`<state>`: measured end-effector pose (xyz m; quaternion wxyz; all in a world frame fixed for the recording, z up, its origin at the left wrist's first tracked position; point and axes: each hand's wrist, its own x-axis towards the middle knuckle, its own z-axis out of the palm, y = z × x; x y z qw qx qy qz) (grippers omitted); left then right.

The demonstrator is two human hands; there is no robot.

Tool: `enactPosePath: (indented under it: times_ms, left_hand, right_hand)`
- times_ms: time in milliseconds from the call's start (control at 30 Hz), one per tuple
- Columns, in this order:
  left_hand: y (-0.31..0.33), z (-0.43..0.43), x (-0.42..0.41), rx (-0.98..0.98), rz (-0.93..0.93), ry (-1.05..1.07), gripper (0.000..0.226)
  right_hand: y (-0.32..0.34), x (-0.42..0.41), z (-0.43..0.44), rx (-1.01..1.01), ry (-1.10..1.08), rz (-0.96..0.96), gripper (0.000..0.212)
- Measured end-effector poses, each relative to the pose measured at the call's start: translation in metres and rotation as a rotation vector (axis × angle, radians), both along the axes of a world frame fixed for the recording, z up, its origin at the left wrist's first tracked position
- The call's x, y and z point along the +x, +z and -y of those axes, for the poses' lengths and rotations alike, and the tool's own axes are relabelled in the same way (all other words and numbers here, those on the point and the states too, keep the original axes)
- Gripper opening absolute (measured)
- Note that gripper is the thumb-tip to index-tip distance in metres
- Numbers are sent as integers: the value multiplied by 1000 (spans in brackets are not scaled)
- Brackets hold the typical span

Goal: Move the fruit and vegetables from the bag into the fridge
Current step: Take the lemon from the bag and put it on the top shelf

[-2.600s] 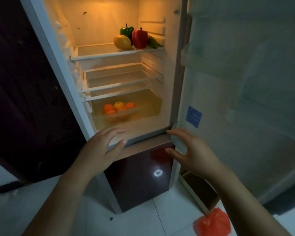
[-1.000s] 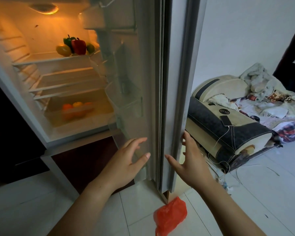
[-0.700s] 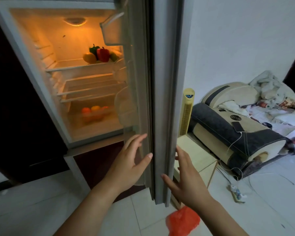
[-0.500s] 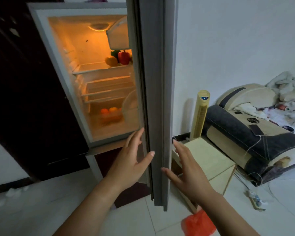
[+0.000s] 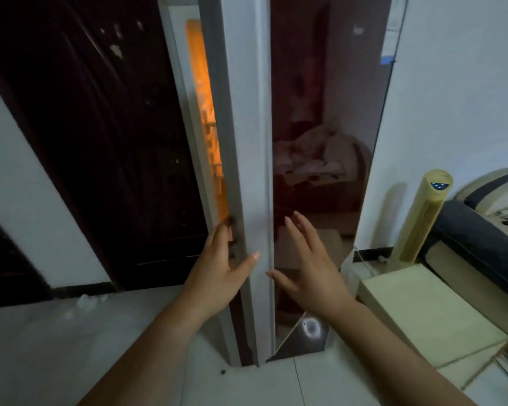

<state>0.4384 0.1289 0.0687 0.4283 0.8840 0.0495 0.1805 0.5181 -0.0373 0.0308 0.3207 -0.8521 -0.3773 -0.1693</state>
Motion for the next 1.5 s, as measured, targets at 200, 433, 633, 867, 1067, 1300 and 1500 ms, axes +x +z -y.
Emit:
enactPosePath:
  times_ms: [200, 433, 633, 867, 1067, 1300, 1500]
  left_hand:
    - [-9, -60, 48, 18, 27, 203, 61]
    - [1, -110, 106, -26, 140, 406, 53]
    - [6, -130, 142, 337, 262, 600, 94]
    - [-12, -149, 177, 779, 118, 458, 75]
    - [-13, -157, 206, 668, 83, 375, 82]
    - [-12, -159, 210, 652, 83, 358, 85]
    - [-6, -158, 208, 659, 53, 349, 87]
  right_hand:
    - [3, 76, -58, 109, 79, 144, 91]
    - [7, 165, -90, 108, 71, 209, 90]
    - [6, 209, -114, 109, 6, 239, 98]
    - [6, 243, -126, 64, -112, 230, 100]
    - [6, 262, -133, -34, -126, 223, 103]
    - [10, 263, -131, -31, -105, 228, 98]
    - [23, 267, -115, 18, -10, 180, 86]
